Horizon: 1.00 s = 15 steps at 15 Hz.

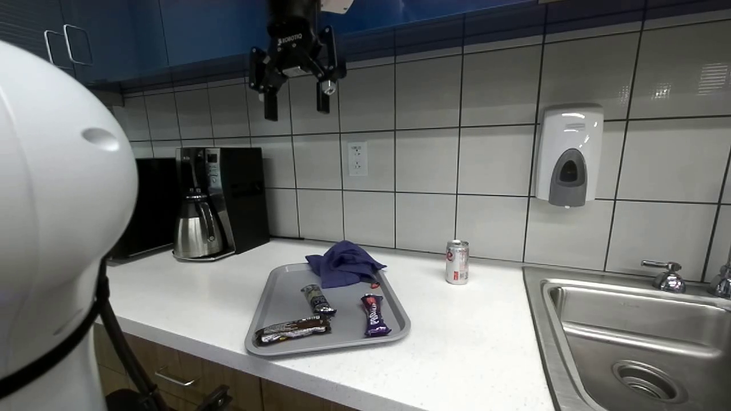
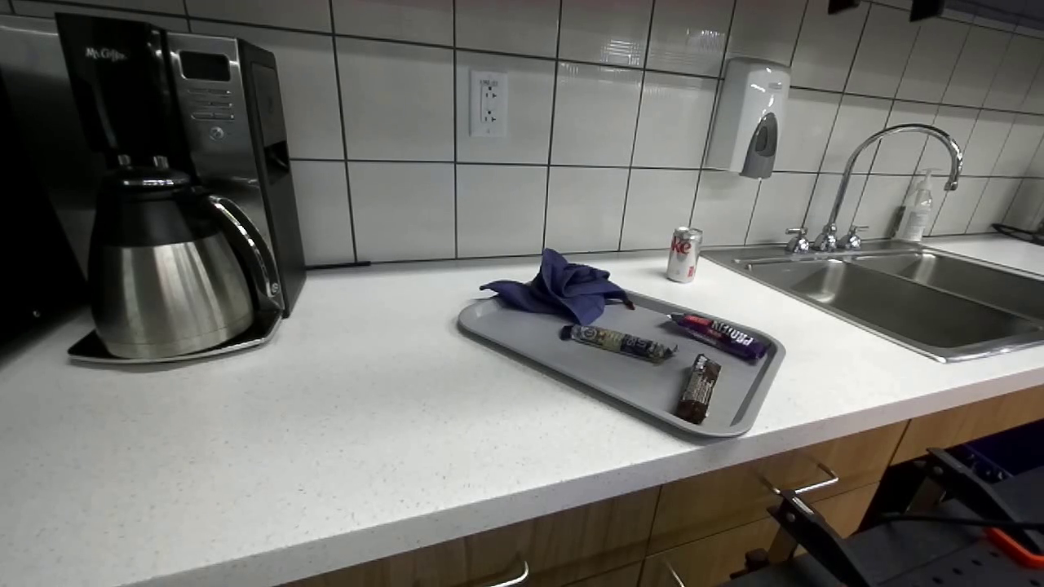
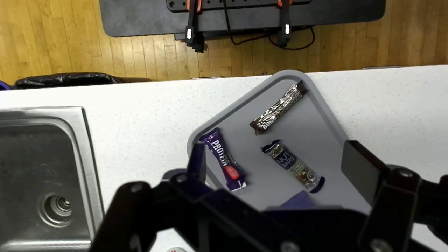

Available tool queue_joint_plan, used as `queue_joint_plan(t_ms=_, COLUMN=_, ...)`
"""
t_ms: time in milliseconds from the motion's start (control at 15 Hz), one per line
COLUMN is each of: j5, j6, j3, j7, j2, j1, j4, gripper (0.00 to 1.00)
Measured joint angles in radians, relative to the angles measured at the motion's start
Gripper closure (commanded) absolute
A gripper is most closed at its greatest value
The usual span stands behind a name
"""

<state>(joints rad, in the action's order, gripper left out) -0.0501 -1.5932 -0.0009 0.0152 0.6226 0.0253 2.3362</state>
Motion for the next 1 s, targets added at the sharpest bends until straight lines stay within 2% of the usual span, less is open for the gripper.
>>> queue_joint_plan(t_ms=333, j5=0.026, j6=-0.050, j3=0.014, j7=-0.030, j2=-0.006, j1=0.044, j4=0.039, gripper=0.00)
queue_joint_plan(t_ms=1000, j5=0.026, j6=-0.192, j3=0.014, j7=-0.139, j2=-0.094, j1=0.061, j4=0.120, gripper=0.00)
